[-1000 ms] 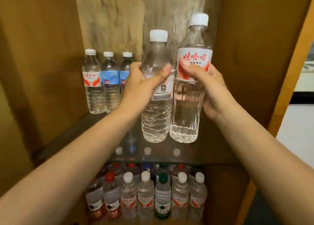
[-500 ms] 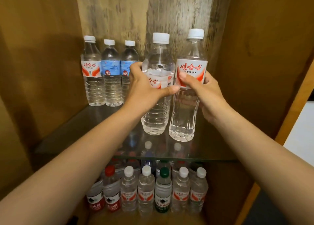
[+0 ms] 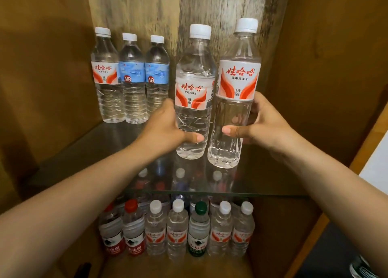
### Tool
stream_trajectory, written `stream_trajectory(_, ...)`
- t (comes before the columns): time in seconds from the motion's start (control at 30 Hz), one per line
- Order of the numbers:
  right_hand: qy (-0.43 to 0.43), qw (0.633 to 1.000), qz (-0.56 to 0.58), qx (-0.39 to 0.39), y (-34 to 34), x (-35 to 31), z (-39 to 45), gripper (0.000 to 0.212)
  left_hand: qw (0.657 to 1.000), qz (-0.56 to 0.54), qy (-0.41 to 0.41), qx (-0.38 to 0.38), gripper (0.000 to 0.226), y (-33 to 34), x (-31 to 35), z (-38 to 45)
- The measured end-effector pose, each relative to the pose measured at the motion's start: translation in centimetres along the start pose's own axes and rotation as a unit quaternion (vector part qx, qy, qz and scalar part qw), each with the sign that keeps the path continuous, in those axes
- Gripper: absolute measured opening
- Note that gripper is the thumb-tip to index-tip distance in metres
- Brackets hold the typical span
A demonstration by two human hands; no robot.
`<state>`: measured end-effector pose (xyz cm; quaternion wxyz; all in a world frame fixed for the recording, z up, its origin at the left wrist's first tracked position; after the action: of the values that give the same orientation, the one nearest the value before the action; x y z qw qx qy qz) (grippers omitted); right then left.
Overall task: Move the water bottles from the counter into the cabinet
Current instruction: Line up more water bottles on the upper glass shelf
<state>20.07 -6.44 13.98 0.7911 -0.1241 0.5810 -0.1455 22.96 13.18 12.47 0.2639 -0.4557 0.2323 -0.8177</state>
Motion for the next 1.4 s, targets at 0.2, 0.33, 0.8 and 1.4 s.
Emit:
stream_trajectory(0.2, 0.033, 0.999, 0.014, 0.020, 0.8, 0.4, 3.1, 0.077, 0.999, 0.039, -0.009, 0.010, 0.084, 1.0, -0.3, 2.4)
stream_trajectory(0.33, 0.046, 0.998, 0.016, 0.046, 1.5, 1.2, 5.9, 0.079, 0.996, 0.042, -0.052, 0.051, 0.084, 2.2, -0.6, 4.1)
stream_trajectory(0.8, 0.065, 0.996, 0.031, 0.048, 3.6, 2.3, 12.8, 0.080, 0.975, 0.054, -0.132, 0.173, 0.087, 5.0, -2.0, 8.8)
stream_trajectory(1.4, 0.048, 0.996, 0.055, 0.061, 5.1, 3.0, 15.3, 0.090, 0.942, 0.184, -0.112, 0.256, 0.074, 6.3, -2.3, 8.8)
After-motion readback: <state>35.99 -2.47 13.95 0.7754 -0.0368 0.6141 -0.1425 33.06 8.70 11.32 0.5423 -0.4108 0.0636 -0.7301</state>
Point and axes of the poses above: each hand's wrist, its own z-axis towards the middle knuckle, its own y-axis out of the palm, x = y × z, the point moved 1 cm from there along z, towards the middle knuckle, and after that the axes turned 4 degrees about y, right-handed, at the moved point
